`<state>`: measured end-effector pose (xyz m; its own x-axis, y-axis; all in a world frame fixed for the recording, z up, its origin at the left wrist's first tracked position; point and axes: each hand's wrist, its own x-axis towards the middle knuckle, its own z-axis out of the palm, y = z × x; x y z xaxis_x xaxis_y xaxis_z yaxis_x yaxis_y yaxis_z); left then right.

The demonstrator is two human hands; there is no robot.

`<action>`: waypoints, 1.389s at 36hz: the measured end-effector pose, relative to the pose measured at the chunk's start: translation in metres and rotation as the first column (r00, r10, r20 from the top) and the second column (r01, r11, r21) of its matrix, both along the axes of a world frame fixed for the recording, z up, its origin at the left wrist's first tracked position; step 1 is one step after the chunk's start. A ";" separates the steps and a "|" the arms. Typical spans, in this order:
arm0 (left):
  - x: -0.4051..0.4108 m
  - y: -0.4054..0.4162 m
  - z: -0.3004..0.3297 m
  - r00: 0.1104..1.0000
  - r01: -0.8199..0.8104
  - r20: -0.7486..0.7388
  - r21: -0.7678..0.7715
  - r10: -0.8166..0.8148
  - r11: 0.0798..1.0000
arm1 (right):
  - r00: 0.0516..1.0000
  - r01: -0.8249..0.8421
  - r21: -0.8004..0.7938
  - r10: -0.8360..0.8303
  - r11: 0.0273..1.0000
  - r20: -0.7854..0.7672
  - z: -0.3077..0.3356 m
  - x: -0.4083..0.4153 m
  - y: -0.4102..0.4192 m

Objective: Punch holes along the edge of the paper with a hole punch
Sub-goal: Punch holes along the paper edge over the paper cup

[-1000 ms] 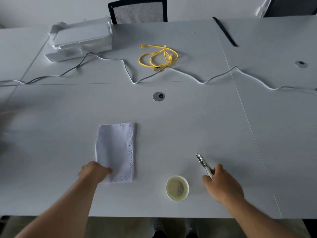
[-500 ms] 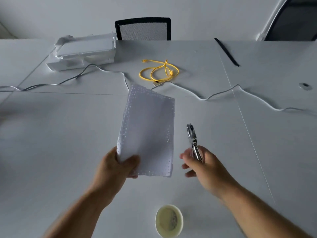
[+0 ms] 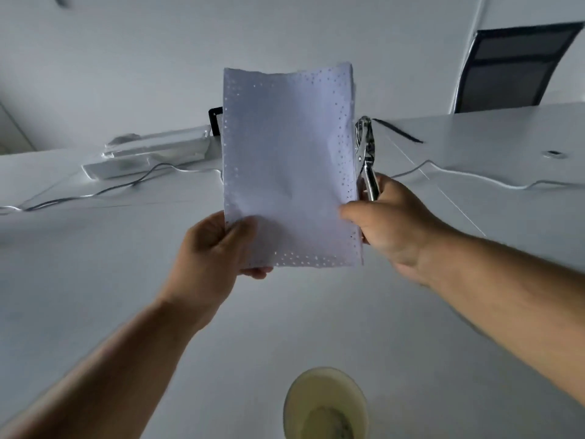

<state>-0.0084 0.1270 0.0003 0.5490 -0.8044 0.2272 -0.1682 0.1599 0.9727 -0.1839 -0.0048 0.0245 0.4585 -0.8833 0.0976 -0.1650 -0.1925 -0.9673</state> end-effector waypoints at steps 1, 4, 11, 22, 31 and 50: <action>-0.002 0.004 0.000 1.000 -0.010 0.024 -0.007 0.010 1.000 | 1.000 0.010 -0.025 -0.010 1.000 0.007 0.003 -0.004 0.005; -0.016 0.027 0.003 1.000 0.003 -0.024 -0.057 -0.004 0.998 | 0.999 0.033 -0.069 -0.032 0.997 0.020 0.013 -0.020 0.025; -0.071 0.120 0.019 0.932 0.173 -0.275 -0.233 -0.236 0.957 | 0.989 0.116 -0.085 -0.107 0.990 0.105 0.027 -0.062 0.124; -0.180 0.183 0.015 0.967 -0.131 -0.237 -0.158 0.091 0.979 | 0.920 0.191 0.128 -0.223 0.973 0.324 0.021 -0.093 0.234; -0.171 0.190 0.017 0.955 -0.201 -0.257 -0.199 0.147 0.959 | 0.999 0.023 -0.035 -0.021 0.999 0.043 0.017 -0.153 0.227; -0.140 0.189 -0.013 0.958 -0.187 -0.258 -0.219 0.129 0.958 | 0.927 -0.150 -0.026 0.132 0.988 -0.351 0.000 -0.148 0.209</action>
<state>-0.1486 0.3156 -0.0123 0.7262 -0.6412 0.2481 0.0217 0.3821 0.9239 -0.3320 0.2043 0.0242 0.5912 -0.8051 -0.0472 -0.4568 -0.2860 -0.8423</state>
